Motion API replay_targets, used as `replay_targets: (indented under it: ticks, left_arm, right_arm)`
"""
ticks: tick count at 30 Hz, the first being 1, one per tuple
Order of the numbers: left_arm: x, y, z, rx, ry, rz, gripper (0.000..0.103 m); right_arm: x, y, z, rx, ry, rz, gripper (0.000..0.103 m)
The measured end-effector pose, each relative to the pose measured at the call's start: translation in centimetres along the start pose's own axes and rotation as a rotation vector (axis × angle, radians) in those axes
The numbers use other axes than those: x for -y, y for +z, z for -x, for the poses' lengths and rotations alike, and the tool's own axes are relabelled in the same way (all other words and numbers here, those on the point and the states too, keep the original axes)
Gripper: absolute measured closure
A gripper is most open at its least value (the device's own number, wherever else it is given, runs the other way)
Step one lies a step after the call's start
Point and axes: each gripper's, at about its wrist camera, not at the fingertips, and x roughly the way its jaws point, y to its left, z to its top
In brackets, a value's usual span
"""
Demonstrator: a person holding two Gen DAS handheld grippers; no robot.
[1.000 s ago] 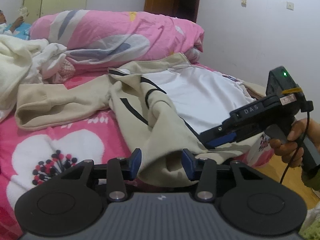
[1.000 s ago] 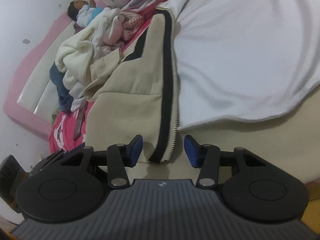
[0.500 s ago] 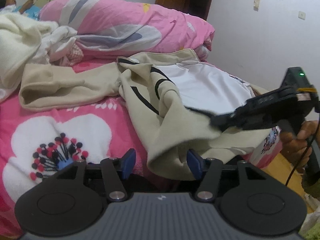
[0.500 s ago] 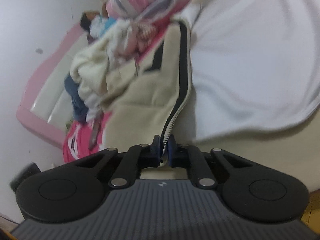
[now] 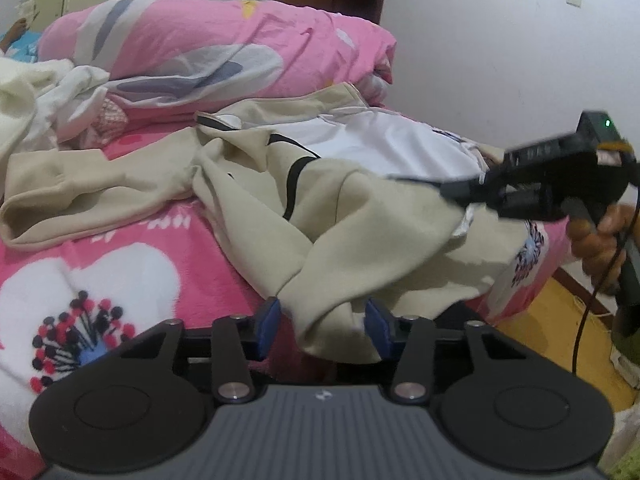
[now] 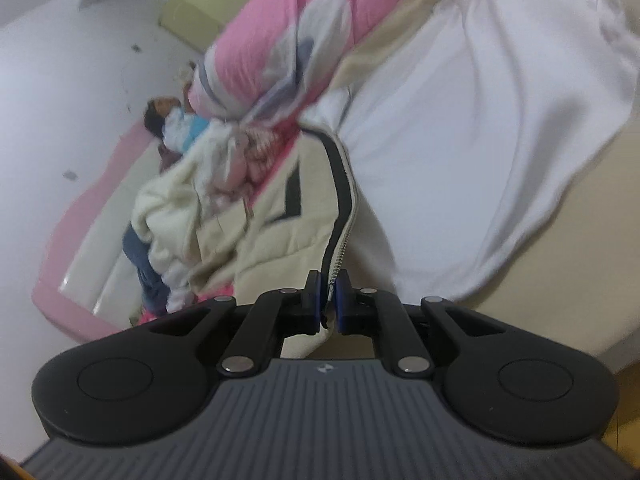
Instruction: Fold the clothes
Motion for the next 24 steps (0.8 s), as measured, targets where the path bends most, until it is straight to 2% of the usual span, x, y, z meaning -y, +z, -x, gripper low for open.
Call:
replay_targets:
  ticks: [3, 5, 7, 10, 11, 14, 16, 19, 21, 24]
  left_arm:
    - [0.4, 0.1, 0.2, 0.008, -0.014, -0.003, 0.068]
    - [0.7, 0.2, 0.3, 0.012, -0.022, -0.006, 0.07]
    - [0.9, 0.2, 0.5, 0.011, -0.033, -0.01, 0.077]
    - [1.3, 0.4, 1.8, 0.024, -0.129, -0.014, 0.088]
    - [1.5, 0.5, 2.4, 0.033, -0.181, -0.017, 0.09]
    - [2.8, 0.4, 3.3, 0.035, -0.228, -0.084, 0.089]
    - [3.5, 0.2, 3.1, 0.025, -0.181, -0.118, 0.089]
    - [3.3, 0.1, 2.9, 0.031, -0.098, -0.107, 0.076]
    - [2.8, 0.3, 3.4, 0.069, -0.067, -0.087, 0.058]
    - [1.5, 0.3, 3.5, 0.091, -0.033, -0.023, 0.052]
  right_arm:
    - [0.5, 0.6, 0.6, 0.033, 0.014, -0.021, 0.098]
    - [0.9, 0.4, 0.6, 0.032, 0.009, -0.032, 0.098]
    - [1.2, 0.0, 0.4, 0.023, 0.008, -0.048, 0.097]
    - [1.6, -0.7, 0.0, 0.011, 0.014, -0.069, 0.097]
    - [1.6, -0.9, -0.1, 0.007, 0.015, -0.066, 0.097]
    - [1.4, -1.2, -0.2, -0.002, 0.024, -0.062, 0.097]
    - [1.4, -1.3, -0.2, -0.002, 0.025, -0.061, 0.097]
    - [1.4, -1.4, -0.1, 0.001, 0.026, -0.067, 0.097]
    - [1.5, -1.2, 0.0, -0.001, 0.029, -0.063, 0.097]
    - [1.2, -1.3, 0.0, -0.001, 0.028, -0.056, 0.097]
